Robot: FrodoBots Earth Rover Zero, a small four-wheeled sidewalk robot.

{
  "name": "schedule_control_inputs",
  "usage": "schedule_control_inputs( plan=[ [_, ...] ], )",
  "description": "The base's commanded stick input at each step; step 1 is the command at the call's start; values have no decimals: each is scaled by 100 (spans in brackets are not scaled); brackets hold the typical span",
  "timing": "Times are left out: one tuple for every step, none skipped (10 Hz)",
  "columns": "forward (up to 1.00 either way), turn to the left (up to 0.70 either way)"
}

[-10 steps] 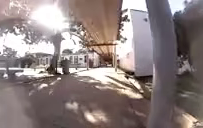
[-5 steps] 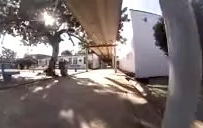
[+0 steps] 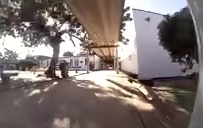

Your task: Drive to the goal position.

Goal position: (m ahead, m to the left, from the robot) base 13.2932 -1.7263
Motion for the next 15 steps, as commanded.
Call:
schedule_control_inputs(
  plan=[
    [50, 0],
    [50, 0],
    [50, 0],
    [50, 0],
    [50, 0],
    [50, 0],
    [50, 0],
    [50, 0],
    [50, 0],
    [50, 0],
    [50, 0],
    [50, 0],
    [50, 0],
    [50, 0],
    [50, 0]
  ],
)
